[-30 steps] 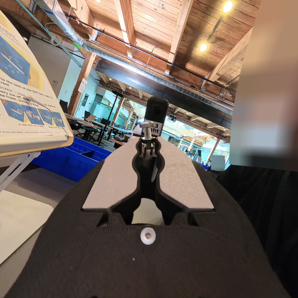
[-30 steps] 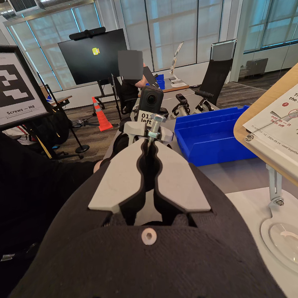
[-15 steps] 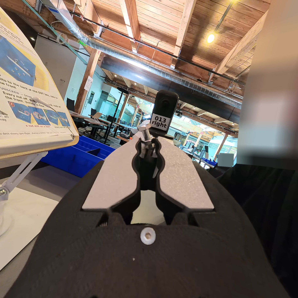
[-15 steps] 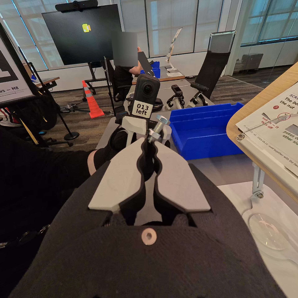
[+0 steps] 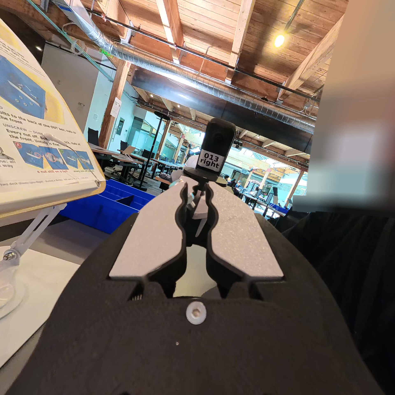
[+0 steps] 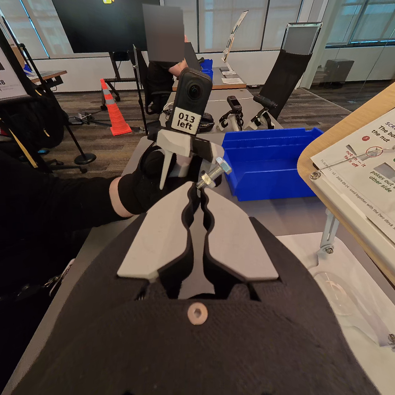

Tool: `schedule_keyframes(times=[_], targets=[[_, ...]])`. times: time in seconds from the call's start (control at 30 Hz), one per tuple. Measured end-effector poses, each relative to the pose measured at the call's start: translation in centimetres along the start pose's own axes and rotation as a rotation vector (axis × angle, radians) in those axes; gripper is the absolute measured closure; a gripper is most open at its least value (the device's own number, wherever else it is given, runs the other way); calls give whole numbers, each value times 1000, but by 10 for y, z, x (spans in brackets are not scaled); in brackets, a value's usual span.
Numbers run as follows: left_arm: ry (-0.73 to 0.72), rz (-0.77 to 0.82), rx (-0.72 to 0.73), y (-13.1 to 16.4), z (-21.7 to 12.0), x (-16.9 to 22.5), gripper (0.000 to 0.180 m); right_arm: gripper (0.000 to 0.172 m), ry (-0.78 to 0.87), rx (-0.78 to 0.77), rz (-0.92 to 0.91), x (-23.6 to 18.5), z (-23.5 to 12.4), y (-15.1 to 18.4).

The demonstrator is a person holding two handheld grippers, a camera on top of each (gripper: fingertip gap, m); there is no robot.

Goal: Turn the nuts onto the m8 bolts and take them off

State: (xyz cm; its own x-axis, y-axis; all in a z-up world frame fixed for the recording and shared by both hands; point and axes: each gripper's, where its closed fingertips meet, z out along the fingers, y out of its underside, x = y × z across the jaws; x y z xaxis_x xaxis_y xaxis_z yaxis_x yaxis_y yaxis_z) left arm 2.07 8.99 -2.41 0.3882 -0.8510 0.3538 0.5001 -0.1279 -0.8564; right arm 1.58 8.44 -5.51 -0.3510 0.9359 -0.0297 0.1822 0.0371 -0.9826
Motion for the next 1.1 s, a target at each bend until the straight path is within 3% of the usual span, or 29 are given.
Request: schedule_keyframes(times=[0.17, 0.27, 0.43, 0.63, 0.9, 1.1], targets=[[-36, 38, -14, -1, -5, -3, 166, 169, -21, -6, 6, -1, -1, 1], [-121, 161, -70, 0, -11, -9, 166, 169, -48, -5, 24, -3, -1, 2], [-352, 633, -354, -1, -24, -24, 163, 168, -106, -19, 56, -9, -2, 6], [-496, 1283, -780, 1, -28, -34, 151, 168, -182, -48, 128, -13, -1, 14], [-445, 1794, -1009, 13, -28, -36, 145, 168, -304, -42, 280, -20, 1, 19], [-324, 1879, -1060, 26, -25, -26, 148, 168, -388, -35, 349, -28, 4, 21]])
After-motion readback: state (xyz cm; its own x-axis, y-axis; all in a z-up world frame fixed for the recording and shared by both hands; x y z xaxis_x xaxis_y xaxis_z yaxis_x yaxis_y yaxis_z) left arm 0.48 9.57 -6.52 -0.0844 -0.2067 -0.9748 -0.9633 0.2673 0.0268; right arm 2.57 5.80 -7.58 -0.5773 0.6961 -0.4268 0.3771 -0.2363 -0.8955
